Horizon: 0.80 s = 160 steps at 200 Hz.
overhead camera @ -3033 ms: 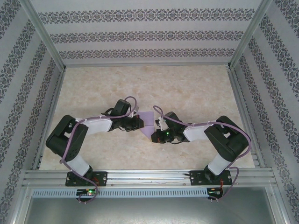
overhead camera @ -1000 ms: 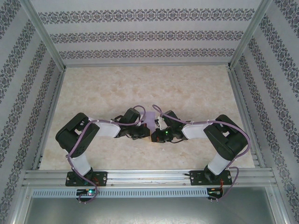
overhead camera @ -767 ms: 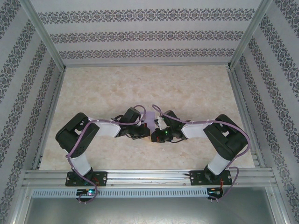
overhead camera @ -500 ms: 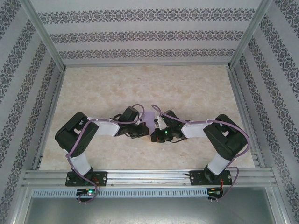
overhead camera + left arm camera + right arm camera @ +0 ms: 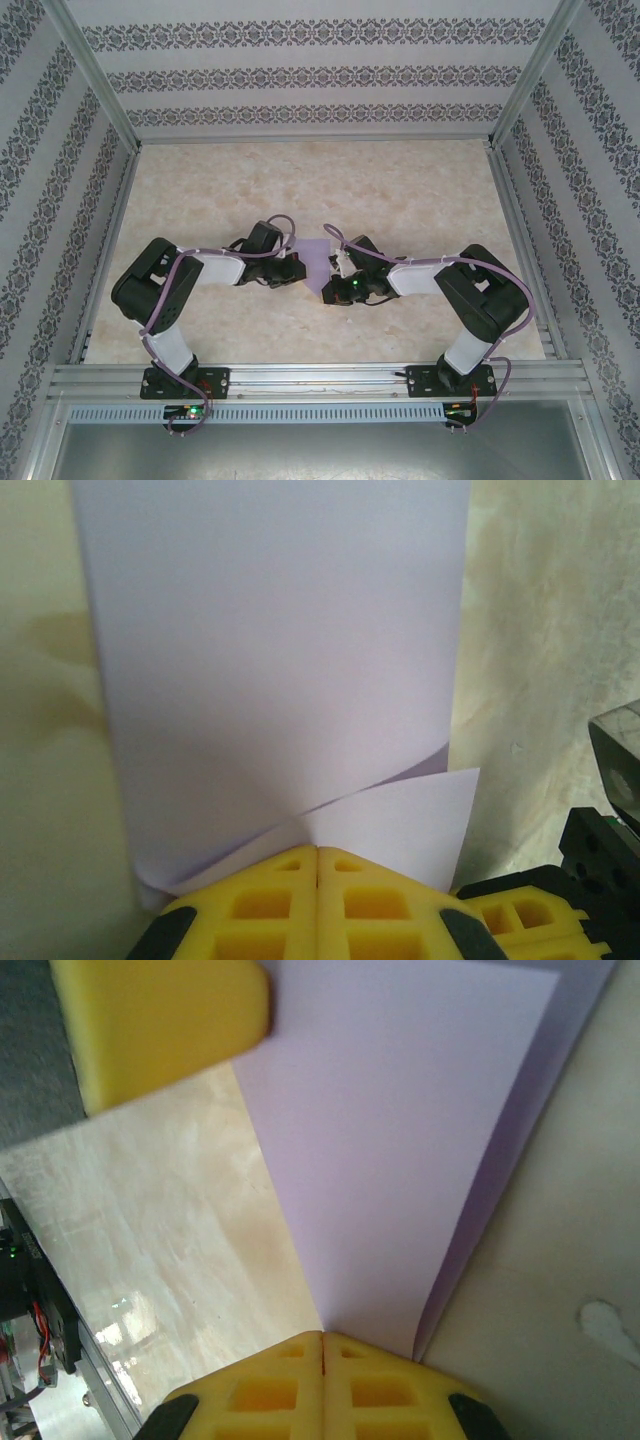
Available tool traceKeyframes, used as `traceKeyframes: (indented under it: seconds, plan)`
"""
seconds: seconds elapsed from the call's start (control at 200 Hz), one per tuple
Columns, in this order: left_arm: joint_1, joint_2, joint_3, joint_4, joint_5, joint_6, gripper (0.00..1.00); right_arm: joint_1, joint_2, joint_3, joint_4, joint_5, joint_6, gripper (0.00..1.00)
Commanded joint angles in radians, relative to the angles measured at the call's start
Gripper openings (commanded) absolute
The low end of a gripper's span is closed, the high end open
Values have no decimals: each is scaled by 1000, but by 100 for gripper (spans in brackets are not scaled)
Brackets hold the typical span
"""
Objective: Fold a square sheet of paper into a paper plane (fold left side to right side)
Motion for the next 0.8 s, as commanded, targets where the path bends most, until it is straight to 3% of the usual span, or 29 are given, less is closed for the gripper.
traceKeyframes:
  seconds: [0.0,0.47,0.635,0.794]
  plan:
    - [77,4,-37,-36,-135,51,1,29,78,-41,-144,106,-34,0]
    - [199,-29,5,-83,-105,121,1,30,67,-35,-143,95,-29,0]
    - [188,-152,-16,-102,-60,127,1,30,56,-36,-129,89,-22,0]
    - [90,-230,-30,-98,-9,125,1,28,43,-39,-125,98,-19,0]
